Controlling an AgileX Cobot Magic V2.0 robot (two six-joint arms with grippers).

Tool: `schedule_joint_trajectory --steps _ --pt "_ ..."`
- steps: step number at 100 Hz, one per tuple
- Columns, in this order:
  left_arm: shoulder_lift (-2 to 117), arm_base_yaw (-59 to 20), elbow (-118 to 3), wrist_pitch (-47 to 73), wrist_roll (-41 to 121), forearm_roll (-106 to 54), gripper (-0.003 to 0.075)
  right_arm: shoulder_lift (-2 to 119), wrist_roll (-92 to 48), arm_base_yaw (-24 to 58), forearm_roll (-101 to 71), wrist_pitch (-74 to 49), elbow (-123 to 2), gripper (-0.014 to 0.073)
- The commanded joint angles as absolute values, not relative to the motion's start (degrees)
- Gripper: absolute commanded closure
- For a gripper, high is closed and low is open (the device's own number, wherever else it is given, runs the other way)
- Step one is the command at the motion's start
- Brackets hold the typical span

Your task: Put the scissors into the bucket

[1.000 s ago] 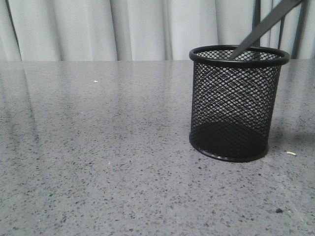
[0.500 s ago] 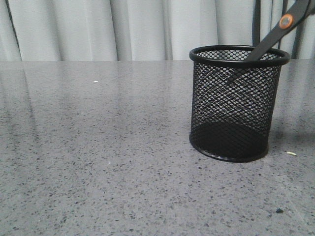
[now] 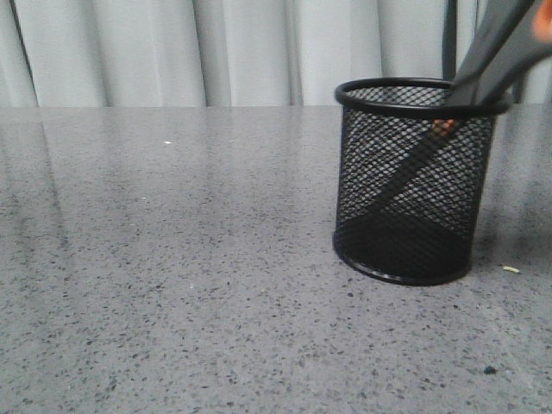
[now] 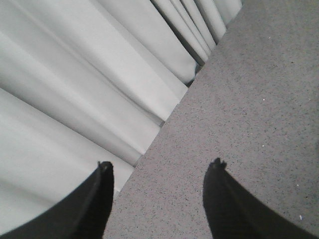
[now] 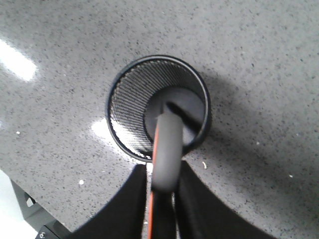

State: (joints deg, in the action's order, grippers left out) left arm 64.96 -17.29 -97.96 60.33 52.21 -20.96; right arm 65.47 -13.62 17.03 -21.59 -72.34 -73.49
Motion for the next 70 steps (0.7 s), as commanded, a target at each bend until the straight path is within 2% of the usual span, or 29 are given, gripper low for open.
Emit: schedule_joint_trajectory --steps 1,11,47,58,65,70 --pt "64.37 -17.05 -99.53 56.3 51.45 -22.7 0.0344 64.89 -14.5 16.94 -22.98 -70.78 -76.65 0.0354" --pt "64.37 -17.05 -99.53 56.3 51.45 -22.7 0.0344 64.89 -14.5 16.94 -21.15 -70.78 -79.23 0.029" --pt "64.26 -17.05 -99.53 57.16 51.45 -22.7 0.0344 62.27 -13.57 16.94 -14.96 -68.21 -92.53 0.0312" --pt "64.26 -17.05 -99.53 59.75 51.45 -22.7 0.0365 59.8 -13.47 16.94 -14.96 -64.91 -92.62 0.0403" --pt "64.26 -17.05 -99.53 61.22 51.45 -22.7 0.043 58.36 -13.47 16.94 -14.96 -63.03 -92.03 0.0503" --pt "64.26 -17.05 -99.53 61.95 50.88 -22.91 0.0518 56.82 -13.47 16.94 -14.96 -60.62 -90.42 0.0588"
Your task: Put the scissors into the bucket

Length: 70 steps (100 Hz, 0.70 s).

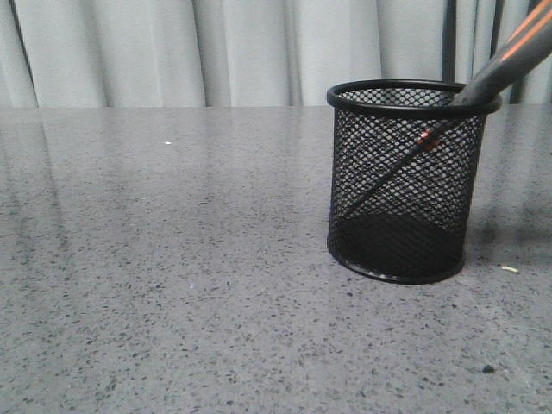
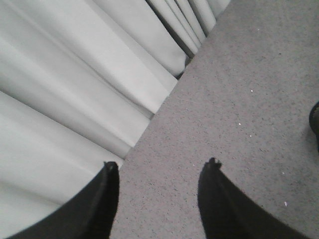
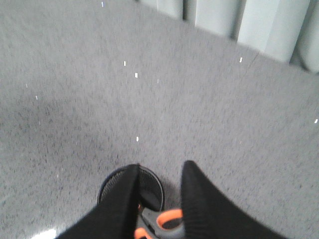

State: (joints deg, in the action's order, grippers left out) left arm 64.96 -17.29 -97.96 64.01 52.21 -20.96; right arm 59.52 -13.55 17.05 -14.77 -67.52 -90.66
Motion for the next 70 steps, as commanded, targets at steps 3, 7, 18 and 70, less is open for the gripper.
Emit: schedule_joint_trajectory --steps 3,7,18,70 --pt "64.26 -17.05 -99.53 62.27 50.08 -23.22 0.0575 55.73 -13.47 16.94 -14.96 -58.18 -89.14 0.065" --pt "64.26 -17.05 -99.53 62.67 48.51 -23.61 0.0673 53.85 -13.47 16.94 -15.07 -55.19 -86.69 0.0663" --pt "64.18 -17.05 -99.4 63.68 42.26 -23.42 0.074 48.12 -13.47 16.94 -15.07 -43.65 -78.5 0.0656" --pt "31.51 -17.17 -44.77 14.26 35.93 -29.49 0.074 18.44 -13.47 16.94 -15.07 -11.86 -35.54 0.0657"
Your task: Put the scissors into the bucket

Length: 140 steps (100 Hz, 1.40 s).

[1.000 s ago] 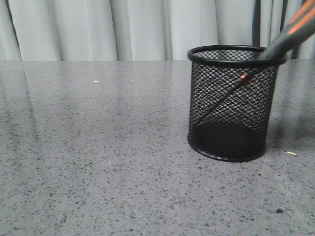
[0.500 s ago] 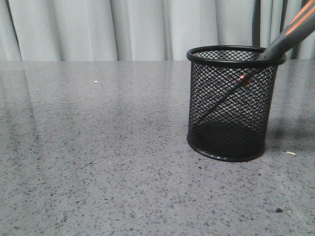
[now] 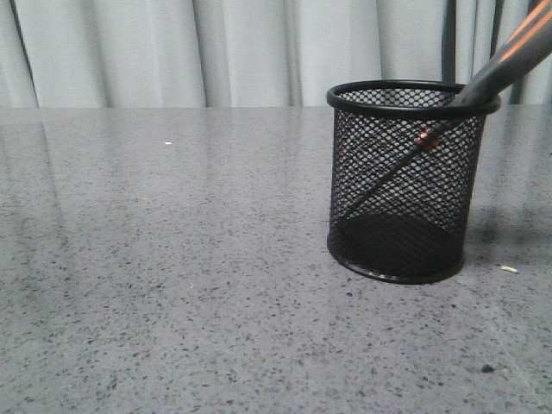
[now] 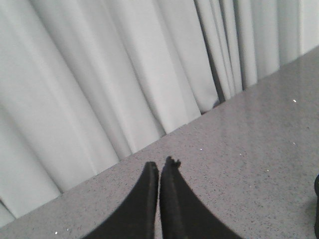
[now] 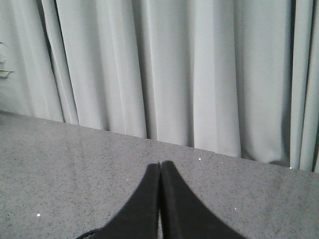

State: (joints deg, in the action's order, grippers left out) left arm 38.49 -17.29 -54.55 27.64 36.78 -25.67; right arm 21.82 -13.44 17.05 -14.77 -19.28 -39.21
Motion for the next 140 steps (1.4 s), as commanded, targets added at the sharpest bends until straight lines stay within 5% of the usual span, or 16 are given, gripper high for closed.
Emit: schedule_joint_trajectory --steps 1,18,39,140 --pt "30.05 -17.17 -43.7 13.59 35.93 -29.73 0.074 18.07 -13.47 16.94 -15.07 -11.58 -35.05 0.0656" --pt "12.44 -17.17 -22.66 4.18 35.93 -33.41 0.074 10.06 -13.47 16.94 -14.96 -9.2 -24.51 0.0656" --pt "-1.62 -17.17 -12.02 5.25 35.93 -38.02 0.074 7.2 -13.47 16.94 -14.86 -4.74 -17.68 0.0657" --pt "-0.97 -17.05 -10.55 8.13 33.1 -32.23 0.074 7.3 -13.47 16.94 -14.86 -4.22 -17.13 0.0659"
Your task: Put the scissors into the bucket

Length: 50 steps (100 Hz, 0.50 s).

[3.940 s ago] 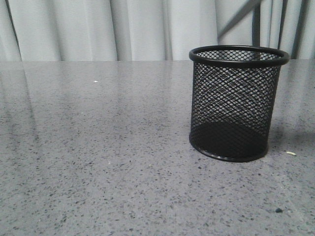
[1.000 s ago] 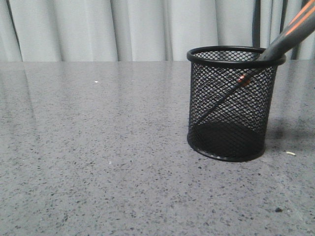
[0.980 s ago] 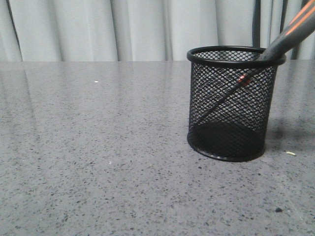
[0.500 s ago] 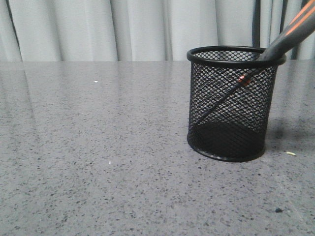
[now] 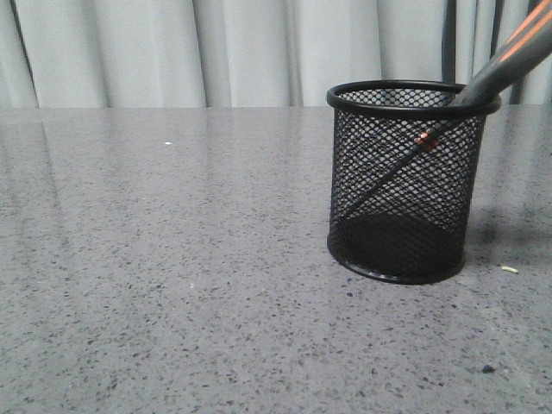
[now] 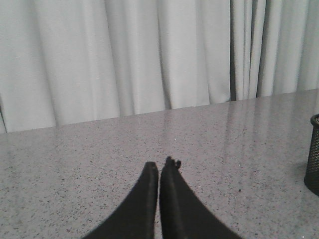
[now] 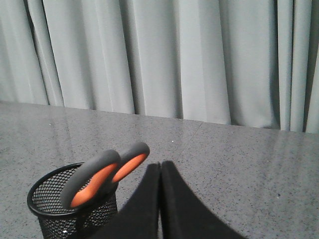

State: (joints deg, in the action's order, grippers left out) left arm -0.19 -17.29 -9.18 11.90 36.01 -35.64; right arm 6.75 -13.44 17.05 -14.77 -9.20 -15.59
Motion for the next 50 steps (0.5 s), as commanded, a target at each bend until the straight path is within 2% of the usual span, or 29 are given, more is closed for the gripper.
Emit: schedule_joint_trajectory --steps 1,20,36,44,50 --pt "-0.97 -16.9 -10.41 7.75 31.47 -31.51 0.074 7.3 -13.47 16.94 -14.86 -4.22 -17.13 0.0659" --pt "-0.97 -9.8 -5.45 4.58 3.14 -7.66 0.074 7.3 -13.47 16.94 -14.86 -4.22 -17.13 0.0659" --pt "-1.75 -3.34 -0.61 4.74 0.64 -6.29 0.074 7.3 -13.47 16.94 -14.86 -4.22 -17.13 0.0659" --pt "-1.75 -2.48 2.57 0.0 -1.62 -4.25 0.074 7.3 -13.47 16.94 -14.86 -4.31 -17.13 0.0659" --pt "-1.75 -2.48 2.39 1.51 -3.13 -2.18 0.074 7.3 -13.47 16.94 -14.86 -4.31 -17.13 0.0659"
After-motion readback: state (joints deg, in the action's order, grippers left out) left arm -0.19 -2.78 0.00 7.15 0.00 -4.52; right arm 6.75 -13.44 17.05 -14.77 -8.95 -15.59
